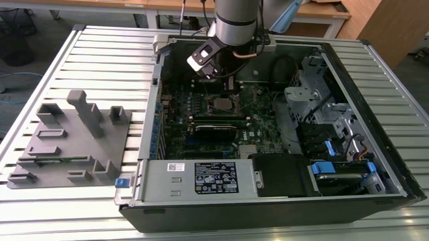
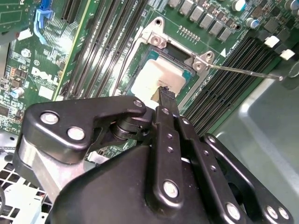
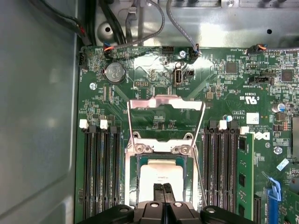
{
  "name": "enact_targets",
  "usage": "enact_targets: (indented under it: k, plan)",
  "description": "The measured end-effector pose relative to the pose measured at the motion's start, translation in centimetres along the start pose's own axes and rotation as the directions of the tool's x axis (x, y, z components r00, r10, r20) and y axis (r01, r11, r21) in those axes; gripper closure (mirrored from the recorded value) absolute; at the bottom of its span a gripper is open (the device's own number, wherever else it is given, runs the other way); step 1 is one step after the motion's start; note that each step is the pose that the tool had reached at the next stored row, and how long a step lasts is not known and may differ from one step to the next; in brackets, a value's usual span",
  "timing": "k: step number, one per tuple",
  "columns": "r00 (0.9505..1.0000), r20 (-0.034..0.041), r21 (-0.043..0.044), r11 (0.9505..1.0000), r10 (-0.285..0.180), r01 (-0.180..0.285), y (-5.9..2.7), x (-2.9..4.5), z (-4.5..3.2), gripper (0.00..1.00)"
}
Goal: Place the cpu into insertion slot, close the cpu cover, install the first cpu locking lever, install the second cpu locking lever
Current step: 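Place the cpu into insertion slot, then close the cpu cover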
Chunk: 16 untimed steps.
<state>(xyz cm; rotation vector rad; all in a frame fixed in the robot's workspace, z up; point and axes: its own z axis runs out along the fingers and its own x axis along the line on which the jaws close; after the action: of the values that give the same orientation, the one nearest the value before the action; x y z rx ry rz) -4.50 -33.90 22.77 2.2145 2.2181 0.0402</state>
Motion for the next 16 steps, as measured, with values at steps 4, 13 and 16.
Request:
enact_targets:
  k: [4, 13, 16]
  plan:
    - [1.0000, 0.0000, 0.0000, 1.0000, 0.000, 0.000, 0.20, 0.00, 0.00, 0.89]
    - [1.0000, 0.0002, 0.0001, 1.0000, 0.000, 0.000, 0.23, 0.01, -0.03, 0.89]
    - [1.0000, 0.0001, 0.0000, 1.0000, 0.000, 0.000, 0.23, 0.01, -0.29, 0.89]
